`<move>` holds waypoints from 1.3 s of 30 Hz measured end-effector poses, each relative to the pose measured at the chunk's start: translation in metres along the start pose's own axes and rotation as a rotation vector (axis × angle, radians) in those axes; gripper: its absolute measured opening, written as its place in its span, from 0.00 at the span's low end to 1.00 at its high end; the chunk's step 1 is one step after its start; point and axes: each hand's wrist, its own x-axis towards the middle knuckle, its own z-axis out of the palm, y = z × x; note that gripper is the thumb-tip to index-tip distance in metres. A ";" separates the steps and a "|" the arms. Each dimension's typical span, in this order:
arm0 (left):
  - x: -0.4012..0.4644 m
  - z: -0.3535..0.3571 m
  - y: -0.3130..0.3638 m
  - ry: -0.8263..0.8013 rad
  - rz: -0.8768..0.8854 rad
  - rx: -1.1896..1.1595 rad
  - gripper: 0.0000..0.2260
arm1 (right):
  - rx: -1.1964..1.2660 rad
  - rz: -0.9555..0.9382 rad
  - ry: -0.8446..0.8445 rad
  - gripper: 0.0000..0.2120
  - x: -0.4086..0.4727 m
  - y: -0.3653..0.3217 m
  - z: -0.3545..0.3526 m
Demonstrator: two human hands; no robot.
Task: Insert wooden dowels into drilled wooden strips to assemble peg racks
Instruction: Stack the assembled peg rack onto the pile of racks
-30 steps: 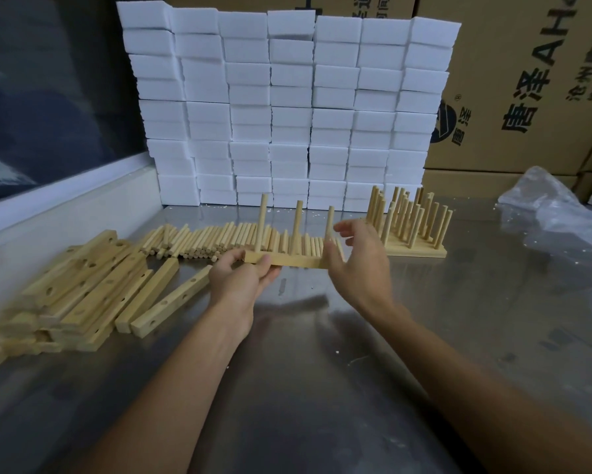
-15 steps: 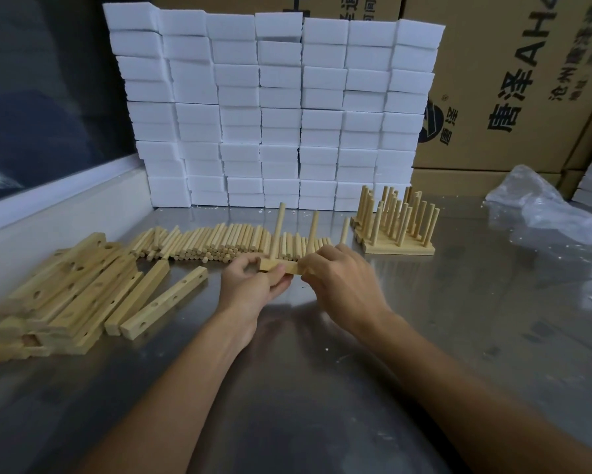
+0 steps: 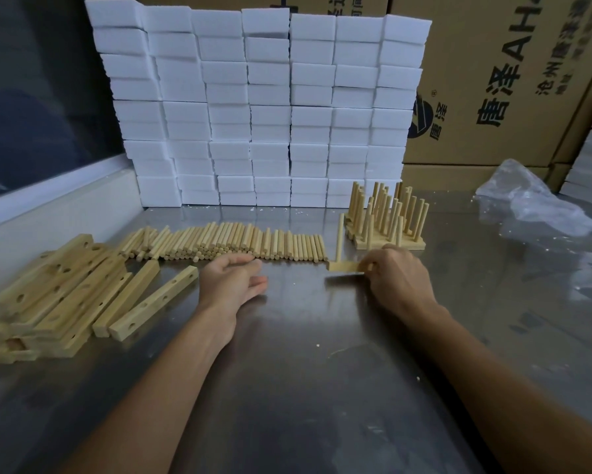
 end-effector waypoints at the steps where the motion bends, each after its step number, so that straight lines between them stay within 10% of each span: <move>1: 0.000 -0.001 0.000 0.003 0.001 0.000 0.05 | -0.006 0.029 -0.007 0.12 0.001 0.004 0.000; 39: -0.006 -0.002 0.008 0.025 -0.002 0.040 0.04 | 0.001 0.211 -0.104 0.14 0.025 0.026 0.015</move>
